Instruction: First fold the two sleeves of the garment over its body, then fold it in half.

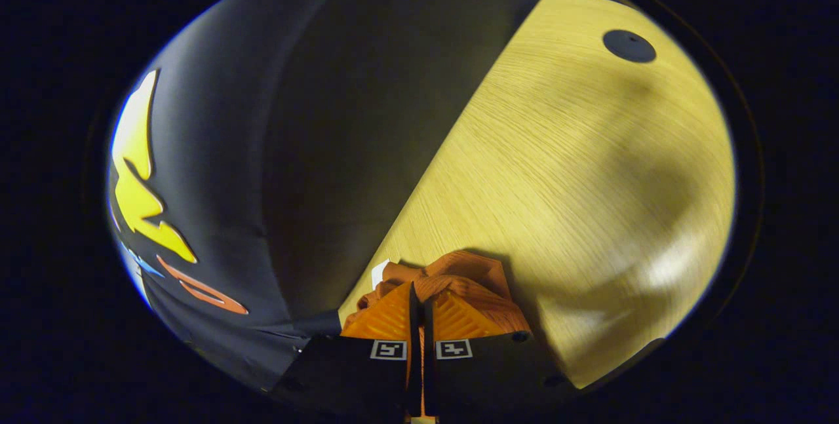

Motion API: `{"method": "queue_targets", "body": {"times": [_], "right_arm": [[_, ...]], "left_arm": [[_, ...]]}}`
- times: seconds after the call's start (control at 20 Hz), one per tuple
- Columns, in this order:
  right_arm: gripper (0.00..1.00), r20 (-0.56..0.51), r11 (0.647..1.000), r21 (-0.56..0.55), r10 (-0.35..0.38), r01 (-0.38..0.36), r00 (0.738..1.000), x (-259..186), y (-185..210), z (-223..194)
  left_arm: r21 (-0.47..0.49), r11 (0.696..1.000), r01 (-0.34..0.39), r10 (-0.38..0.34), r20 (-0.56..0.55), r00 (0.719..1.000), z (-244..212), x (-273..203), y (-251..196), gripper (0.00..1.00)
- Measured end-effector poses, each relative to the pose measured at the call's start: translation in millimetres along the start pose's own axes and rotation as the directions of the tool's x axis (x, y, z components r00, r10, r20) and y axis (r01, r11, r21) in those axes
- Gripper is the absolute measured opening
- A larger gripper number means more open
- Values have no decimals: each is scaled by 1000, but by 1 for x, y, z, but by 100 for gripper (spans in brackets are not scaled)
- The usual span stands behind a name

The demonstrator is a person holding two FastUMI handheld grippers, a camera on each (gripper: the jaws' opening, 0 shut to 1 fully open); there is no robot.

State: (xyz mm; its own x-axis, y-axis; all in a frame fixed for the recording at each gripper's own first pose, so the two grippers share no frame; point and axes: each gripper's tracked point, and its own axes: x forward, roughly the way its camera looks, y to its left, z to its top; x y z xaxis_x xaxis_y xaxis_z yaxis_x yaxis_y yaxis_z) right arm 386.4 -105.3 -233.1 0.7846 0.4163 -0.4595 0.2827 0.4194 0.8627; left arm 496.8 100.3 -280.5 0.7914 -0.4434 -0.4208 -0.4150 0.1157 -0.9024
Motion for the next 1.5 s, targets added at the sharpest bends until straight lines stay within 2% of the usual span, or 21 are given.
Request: {"method": "queue_targets", "body": {"times": [0.25, 0.3, 0.35, 0.4, 0.5, 0.55, 0.6, 0.65, 0.7, 0.75, 0.8, 0.85, 0.9, 0.95, 1.0, 1.1, 1.2, 1.25, 1.3, 1.4, 1.5], "right_arm": [[9, -4, 999, 35, 28, -28, 1000, 1, 8, -5], [8, -4, 999, 32, 43, -43, 999, 3, 14, -6], [21, -3, 998, 33, 51, -51, 999, 2, 20, -7], [30, -1, 997, 35, 68, -68, 998, 1, 28, -7], [51, 21, 997, -15, 71, -71, 997, -2, 36, -3], [65, 47, 996, -57, 68, -65, 997, -6, 41, 0], [79, 86, 994, -92, 69, -61, 994, -10, 49, 8], [79, 121, 990, -127, 71, -56, 990, -20, 59, 16], [82, 147, 984, -176, 56, -30, 988, -26, 65, 20], [86, 164, 971, -240, 49, -9, 985, -36, 71, 22], [91, 170, 949, -315, 40, 16, 985, -47, 80, 21], [84, 178, 916, -399, 32, 42, 983, -55, 90, 18], [91, 193, 880, -469, 25, 70, 981, -65, 100, 16], [91, 209, 845, -527, 23, 93, 978, -76, 113, 14], [91, 220, 806, -583, 38, 100, 975, -93, 127, 10], [96, 286, 700, -694, 53, 168, 957, -127, 149, 8], [98, 370, 563, -783, 79, 265, 926, -166, 167, 3], [98, 398, 502, -813, 108, 296, 911, -186, 178, -6], [97, 417, 460, -830, 134, 316, 899, -201, 187, -20], [97, 455, 418, -833, 148, 362, 878, -224, 180, -51], [97, 483, 399, -832, 177, 386, 858, -270, 175, -80]], "left_arm": [[-147, 980, 134, -134, 8, 991, 1, -6, -25, 7], [-148, 979, 142, -141, 15, 990, 4, -7, -30, 26], [-150, 976, 158, -155, 33, 987, 6, -7, -33, 16], [-163, 969, 186, -179, 56, 982, 10, -9, -40, 30], [-176, 959, 224, -206, 116, 972, 20, -15, -56, 48], [-154, 959, 237, -216, 142, 966, 22, -20, -62, 45], [-126, 961, 246, -225, 158, 961, 22, -23, -67, 65], [-93, 964, 251, -232, 176, 957, 24, -29, -74, 66], [-44, 969, 243, -231, 187, 955, 25, -37, -81, 89], [26, 975, 220, -220, 201, 954, 25, -46, -85, 96], [115, 976, 188, -209, 216, 954, 23, -55, -90, 100], [216, 965, 146, -195, 229, 954, 20, -67, -96, 87], [314, 944, 99, -180, 241, 954, 17, -80, -101, 88], [409, 911, 51, -172, 265, 949, 10, -95, -106, 81], [500, 866, 13, -179, 285, 942, 4, -113, -116, 99], [646, 762, -47, -204, 308, 929, -13, -150, -137, 99], [748, 650, -134, -219, 353, 910, -32, -191, -153, 99], [790, 587, -177, -233, 374, 898, -43, -211, -160, 99], [818, 521, -243, -239, 413, 879, -52, -232, -163, 98], [834, 436, -339, -270, 480, 835, -70, -274, -170, 98], [846, 383, -370, -323, 498, 805, -98, -299, -179, 98]]}}
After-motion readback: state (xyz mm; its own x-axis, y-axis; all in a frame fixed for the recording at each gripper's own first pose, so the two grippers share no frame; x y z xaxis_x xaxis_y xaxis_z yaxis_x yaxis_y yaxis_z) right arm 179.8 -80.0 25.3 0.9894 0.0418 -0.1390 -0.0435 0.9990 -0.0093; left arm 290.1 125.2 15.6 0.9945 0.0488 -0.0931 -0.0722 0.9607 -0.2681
